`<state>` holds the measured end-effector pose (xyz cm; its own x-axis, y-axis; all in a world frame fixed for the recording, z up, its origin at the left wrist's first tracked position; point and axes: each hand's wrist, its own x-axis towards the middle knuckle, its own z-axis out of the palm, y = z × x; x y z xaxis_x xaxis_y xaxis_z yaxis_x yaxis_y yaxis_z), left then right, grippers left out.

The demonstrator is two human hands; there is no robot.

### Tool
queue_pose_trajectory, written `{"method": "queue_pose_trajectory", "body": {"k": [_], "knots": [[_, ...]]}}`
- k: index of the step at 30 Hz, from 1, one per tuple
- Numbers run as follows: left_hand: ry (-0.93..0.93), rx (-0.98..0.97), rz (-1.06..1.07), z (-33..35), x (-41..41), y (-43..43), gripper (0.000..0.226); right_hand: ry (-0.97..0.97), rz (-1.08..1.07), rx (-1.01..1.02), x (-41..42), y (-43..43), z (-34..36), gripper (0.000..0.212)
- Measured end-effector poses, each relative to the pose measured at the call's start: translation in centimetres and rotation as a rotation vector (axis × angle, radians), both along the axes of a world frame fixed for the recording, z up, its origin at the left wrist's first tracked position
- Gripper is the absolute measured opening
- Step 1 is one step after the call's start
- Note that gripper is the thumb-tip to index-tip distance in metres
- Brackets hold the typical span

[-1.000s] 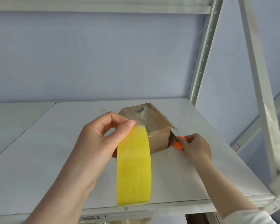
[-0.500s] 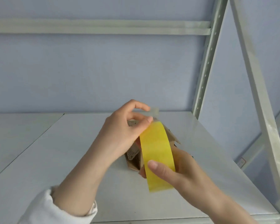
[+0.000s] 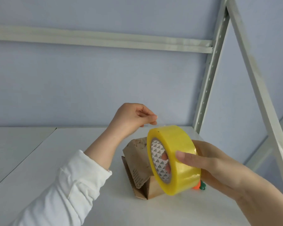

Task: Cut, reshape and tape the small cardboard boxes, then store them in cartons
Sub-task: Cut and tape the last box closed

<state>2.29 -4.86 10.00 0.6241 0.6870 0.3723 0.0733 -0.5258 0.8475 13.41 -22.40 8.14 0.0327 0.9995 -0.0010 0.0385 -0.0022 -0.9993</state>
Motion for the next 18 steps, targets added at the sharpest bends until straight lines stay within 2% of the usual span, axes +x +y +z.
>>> {"method": "queue_pose_trajectory", "body": {"k": [3, 7, 10, 12, 14, 18], "knots": [[0.038, -0.020, 0.008, -1.3, 0.5, 2.3, 0.012, -0.044, 0.074, -0.010, 1.6, 1.5, -0.2, 0.058], [0.097, 0.014, 0.056, -2.7, 1.2, 5.0, 0.016, -0.208, 0.068, -0.037, 2.1, 3.0, -1.0, 0.061], [0.171, 0.003, 0.043, -4.3, 1.9, 6.4, 0.017, -0.222, -0.118, 0.023, 1.1, 4.3, -1.0, 0.056], [0.155, -0.047, 0.071, -5.7, 2.4, 7.3, 0.018, -0.201, -0.314, 0.039, -0.3, 5.5, -0.3, 0.039], [0.119, -0.093, 0.105, -6.6, 2.6, 8.2, 0.019, -0.197, -0.428, -0.031, -1.4, 6.6, 0.3, 0.043], [0.152, -0.165, 0.101, -8.1, 3.3, 9.5, 0.020, -0.207, -0.506, -0.161, -1.4, 8.0, 0.9, 0.050]]}}
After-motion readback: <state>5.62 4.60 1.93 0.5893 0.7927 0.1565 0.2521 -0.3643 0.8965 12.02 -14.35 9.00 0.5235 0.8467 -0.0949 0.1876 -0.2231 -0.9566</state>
